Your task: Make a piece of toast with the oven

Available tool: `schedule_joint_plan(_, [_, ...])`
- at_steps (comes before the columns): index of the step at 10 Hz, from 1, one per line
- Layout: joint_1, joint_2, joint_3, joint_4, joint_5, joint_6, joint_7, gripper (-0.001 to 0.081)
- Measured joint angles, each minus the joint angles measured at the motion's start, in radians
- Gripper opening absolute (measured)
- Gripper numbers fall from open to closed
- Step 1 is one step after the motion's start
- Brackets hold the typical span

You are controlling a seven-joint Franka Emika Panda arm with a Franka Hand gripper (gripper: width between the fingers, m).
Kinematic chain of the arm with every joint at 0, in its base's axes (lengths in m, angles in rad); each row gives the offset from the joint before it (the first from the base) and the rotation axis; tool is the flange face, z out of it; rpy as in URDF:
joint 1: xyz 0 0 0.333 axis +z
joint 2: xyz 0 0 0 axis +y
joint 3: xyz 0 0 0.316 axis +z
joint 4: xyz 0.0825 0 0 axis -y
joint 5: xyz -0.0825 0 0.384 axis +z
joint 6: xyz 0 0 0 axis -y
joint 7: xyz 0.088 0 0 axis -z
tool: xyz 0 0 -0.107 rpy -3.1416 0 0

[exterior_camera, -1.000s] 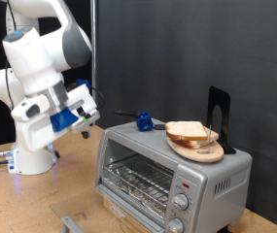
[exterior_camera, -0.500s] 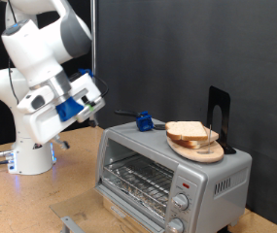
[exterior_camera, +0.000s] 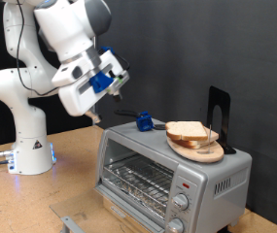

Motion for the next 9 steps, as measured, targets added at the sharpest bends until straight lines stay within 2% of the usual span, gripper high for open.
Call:
schedule_joint_plan(2, [0.001,-0.013,0.011,-0.002,-0.006,0.0,0.002,0.0808])
schedule_joint_plan(3, [0.005,-0.012,0.007,0.0,0.003,-0.02,-0.042,0.0808])
schedule_joint_plan(4, [0.017,-0.023,0.004,0.006,0.006,-0.032,-0.131,0.0808])
schedule_joint_plan(6, [0.047,-0.089,0.006,0.007,-0.001,-0.071,-0.252,0.0808])
schedule_joint_plan(9, [0.047,-0.202,0.045,-0.001,-0.102,-0.106,-0.242,0.0808])
